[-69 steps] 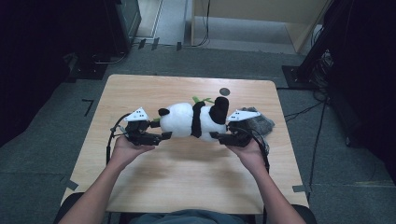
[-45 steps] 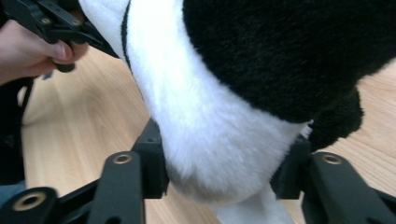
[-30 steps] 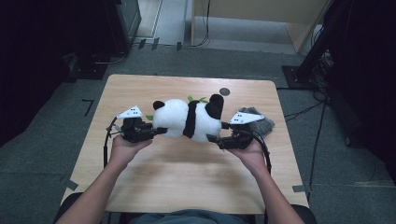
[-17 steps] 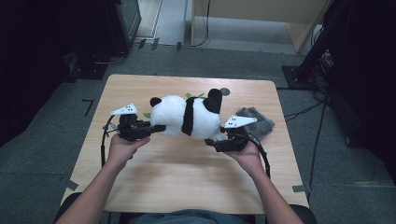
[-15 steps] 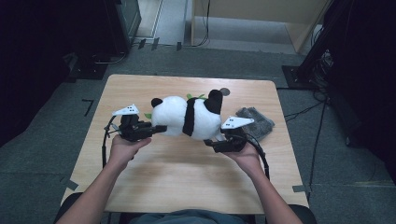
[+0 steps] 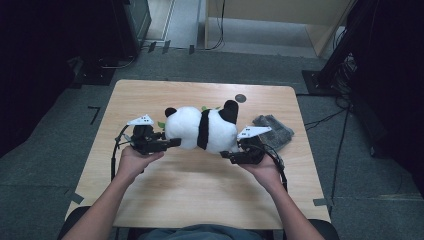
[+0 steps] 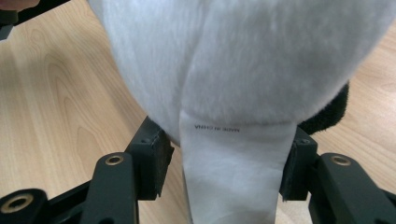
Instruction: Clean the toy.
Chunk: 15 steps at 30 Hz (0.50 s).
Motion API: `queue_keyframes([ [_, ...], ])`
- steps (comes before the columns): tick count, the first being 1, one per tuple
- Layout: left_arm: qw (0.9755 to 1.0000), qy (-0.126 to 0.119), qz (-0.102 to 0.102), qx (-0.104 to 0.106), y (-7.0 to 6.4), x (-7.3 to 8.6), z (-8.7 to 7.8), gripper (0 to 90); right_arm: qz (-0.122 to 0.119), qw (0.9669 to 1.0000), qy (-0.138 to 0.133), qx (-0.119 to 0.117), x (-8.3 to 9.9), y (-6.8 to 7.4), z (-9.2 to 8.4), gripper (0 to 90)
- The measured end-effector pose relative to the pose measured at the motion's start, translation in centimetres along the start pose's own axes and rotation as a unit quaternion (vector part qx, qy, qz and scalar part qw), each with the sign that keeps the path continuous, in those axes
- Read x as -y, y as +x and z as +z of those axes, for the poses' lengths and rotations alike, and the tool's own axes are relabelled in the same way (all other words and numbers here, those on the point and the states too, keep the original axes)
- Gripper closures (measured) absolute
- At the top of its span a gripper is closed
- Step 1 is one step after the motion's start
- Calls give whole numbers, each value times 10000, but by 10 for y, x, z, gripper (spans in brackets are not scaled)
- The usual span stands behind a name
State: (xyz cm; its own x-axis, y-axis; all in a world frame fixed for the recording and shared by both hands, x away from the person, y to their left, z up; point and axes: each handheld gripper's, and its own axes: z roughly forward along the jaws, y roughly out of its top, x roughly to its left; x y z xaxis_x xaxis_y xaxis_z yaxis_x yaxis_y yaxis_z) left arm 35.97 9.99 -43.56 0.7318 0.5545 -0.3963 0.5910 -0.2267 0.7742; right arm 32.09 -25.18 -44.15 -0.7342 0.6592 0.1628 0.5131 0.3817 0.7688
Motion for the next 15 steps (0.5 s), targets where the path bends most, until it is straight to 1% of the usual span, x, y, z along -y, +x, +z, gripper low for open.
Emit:
queue_keyframes([
  [2, 10000, 63, -12, -12, 0, 1, 0, 438, 43, 10000, 23, -32, 1, 1, -1, 458],
  [4, 9998, 175, -19, -33, 0, 2, 3, 430, 99, 9999, 108, -43, 2, 2, 0, 456],
  [8, 9987, 481, -147, -58, 2, 5, 9, 415, 179, 9995, 242, -27, 3, 1, 0, 453],
  [12, 9977, 638, -230, -57, 3, 7, 13, 406, 393, 9989, 225, -97, 3, -2, -2, 453],
  [15, 9972, 704, -248, -77, 3, 8, 15, 403, 425, 9987, 247, -118, 4, -3, -2, 452],
])
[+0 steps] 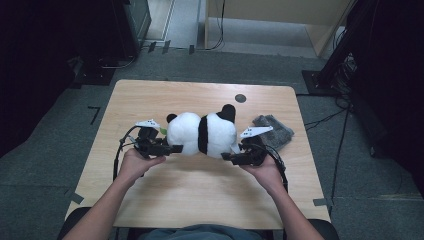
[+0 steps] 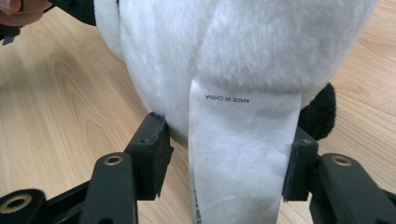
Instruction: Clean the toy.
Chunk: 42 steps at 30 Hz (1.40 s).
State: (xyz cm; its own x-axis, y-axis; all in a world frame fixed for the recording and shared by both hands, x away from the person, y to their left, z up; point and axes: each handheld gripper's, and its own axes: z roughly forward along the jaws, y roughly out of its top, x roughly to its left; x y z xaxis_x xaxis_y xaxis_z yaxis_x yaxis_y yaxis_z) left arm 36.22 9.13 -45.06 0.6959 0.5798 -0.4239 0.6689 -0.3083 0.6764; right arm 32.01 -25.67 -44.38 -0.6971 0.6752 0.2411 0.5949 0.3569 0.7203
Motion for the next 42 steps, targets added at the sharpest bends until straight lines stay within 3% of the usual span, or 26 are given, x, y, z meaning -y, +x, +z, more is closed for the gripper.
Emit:
queue_keyframes([
  [10, 9996, -150, -222, 107, 4, -1, -4, 389, 21, 9997, -204, -100, -3, 3, -8, 452],
  [17, 9999, -34, -139, 13, 2, -1, -1, 377, 30, 9998, -175, -58, -2, 2, -7, 451],
  [21, 9998, -103, -165, 20, 3, -1, -2, 372, 17, 9998, -203, -7, -3, 2, -8, 447],
  [26, 9999, 58, -60, -82, 3, 1, 2, 376, 4, 9999, -109, 8, -1, 2, -4, 448],
  [42, 9997, 60, 7, -223, 5, 2, 2, 347, -34, 9999, -146, 51, 0, -3, -7, 436],
])
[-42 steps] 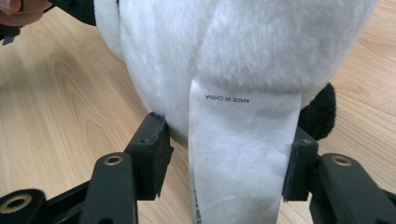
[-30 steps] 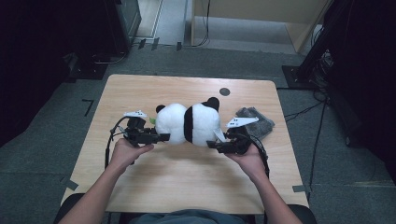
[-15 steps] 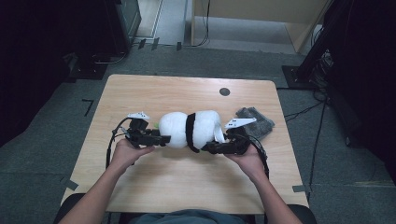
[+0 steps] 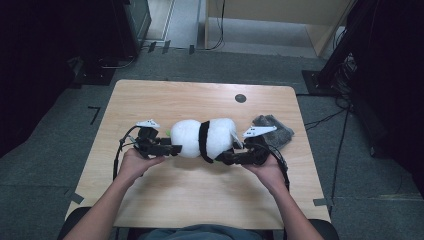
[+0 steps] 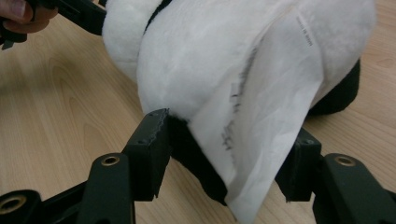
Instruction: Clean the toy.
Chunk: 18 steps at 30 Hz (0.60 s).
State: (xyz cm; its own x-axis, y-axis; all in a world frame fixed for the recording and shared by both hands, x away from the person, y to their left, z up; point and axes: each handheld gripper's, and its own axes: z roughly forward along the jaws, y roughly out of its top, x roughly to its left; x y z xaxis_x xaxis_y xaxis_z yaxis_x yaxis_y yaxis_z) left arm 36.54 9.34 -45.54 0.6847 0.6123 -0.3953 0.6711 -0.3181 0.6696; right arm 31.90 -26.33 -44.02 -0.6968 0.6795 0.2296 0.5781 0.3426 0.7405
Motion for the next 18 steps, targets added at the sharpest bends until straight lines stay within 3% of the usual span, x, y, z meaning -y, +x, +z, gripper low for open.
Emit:
queue_keyframes([
  [4, 9998, 24, 161, -127, -2, -1, -1, 339, -17, 9999, -142, 34, -1, -3, -6, 447],
  [13, 9998, -118, 109, -83, 0, -3, -6, 339, -84, 9986, -471, 203, -4, -13, -19, 443],
  [16, 9997, -152, 123, -121, 1, -4, -8, 339, -152, 9976, -526, 415, -5, -17, -24, 436],
  [18, 9996, -138, 174, -161, 0, -5, -8, 338, 12, 9977, -535, 413, -5, -24, -28, 418],
])
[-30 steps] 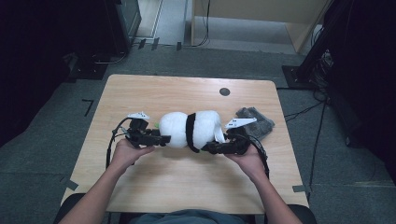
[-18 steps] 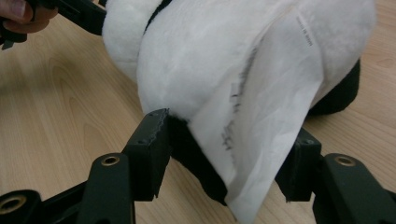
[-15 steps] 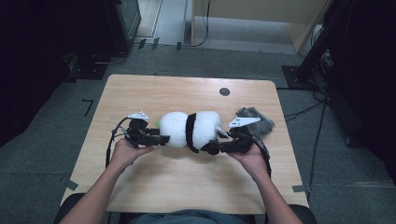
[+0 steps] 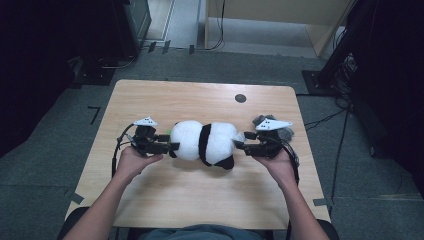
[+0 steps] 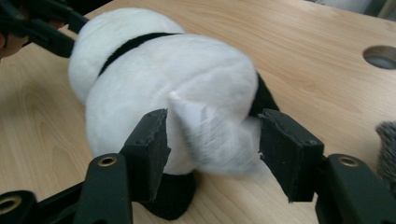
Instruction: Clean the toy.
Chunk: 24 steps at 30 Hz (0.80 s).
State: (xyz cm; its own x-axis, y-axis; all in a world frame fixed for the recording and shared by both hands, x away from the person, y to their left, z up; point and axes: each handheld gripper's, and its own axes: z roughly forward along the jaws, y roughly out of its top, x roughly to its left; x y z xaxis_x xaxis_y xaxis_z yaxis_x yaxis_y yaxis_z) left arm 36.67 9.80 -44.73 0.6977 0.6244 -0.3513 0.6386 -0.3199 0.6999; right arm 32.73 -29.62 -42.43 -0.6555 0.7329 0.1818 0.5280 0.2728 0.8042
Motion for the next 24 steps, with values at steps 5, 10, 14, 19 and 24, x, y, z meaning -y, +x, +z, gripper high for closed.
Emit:
queue_keyframes([
  [5, 10000, -26, 15, 11, 0, -1, 1, 338, 134, 9998, 1, 176, 2, -19, -4, 418],
  [10, 10000, -61, 60, 8, 1, -2, 2, 334, -15, 9990, -66, 437, 5, -33, -8, 418],
  [14, 9999, -63, 100, 0, 0, -2, 3, 333, 26, 9978, -44, 658, 7, -44, -9, 418],
  [19, 9999, -65, 124, -2, 0, -2, 3, 332, 60, 9964, 2, 843, 10, -56, -7, 418],
  [24, 9999, -83, 127, -1, 0, -2, 4, 332, 147, 9939, 135, 1080, 12, -73, -5, 416],
])
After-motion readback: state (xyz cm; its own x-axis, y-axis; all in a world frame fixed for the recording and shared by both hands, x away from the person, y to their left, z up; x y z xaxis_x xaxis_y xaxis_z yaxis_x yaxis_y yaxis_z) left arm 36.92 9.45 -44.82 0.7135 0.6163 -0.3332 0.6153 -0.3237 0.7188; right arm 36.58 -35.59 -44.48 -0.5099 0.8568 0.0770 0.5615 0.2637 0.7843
